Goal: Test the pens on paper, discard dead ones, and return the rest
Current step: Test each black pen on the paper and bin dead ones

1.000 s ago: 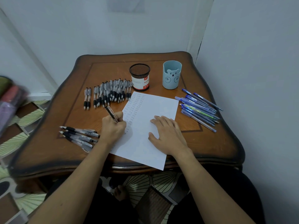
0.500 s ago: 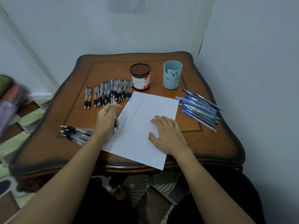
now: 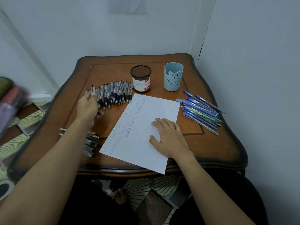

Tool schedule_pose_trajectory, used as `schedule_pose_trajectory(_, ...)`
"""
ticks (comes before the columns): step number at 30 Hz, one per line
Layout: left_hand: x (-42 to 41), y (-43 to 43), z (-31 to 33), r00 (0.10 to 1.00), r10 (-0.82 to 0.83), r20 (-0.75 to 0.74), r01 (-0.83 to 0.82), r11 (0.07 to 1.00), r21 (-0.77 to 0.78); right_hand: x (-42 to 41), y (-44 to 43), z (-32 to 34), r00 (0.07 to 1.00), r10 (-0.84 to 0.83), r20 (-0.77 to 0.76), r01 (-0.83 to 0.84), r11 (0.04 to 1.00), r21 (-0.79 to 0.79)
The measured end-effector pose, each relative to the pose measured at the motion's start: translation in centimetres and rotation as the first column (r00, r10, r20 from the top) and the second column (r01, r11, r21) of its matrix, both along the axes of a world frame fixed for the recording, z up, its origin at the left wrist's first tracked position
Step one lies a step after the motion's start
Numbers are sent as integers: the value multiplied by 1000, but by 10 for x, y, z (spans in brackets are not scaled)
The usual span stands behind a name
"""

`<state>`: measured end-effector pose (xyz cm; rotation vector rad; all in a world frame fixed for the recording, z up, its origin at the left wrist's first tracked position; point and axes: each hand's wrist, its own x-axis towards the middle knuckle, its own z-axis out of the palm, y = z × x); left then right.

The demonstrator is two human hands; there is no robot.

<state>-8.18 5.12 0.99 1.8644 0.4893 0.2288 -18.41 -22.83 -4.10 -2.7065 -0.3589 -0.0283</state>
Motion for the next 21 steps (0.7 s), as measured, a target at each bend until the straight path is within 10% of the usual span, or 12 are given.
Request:
schedule_pose_trajectory(7, 33, 14, -10, 977, 82, -196, 7, 911, 413, 0, 0, -1, 1000, -4, -4, 4, 1000, -2)
schedule_pose_trajectory(21, -5, 5, -4, 998, -54, 28, 30, 831, 555, -1, 1, 0, 1000, -7, 3, 7, 1000, -6)
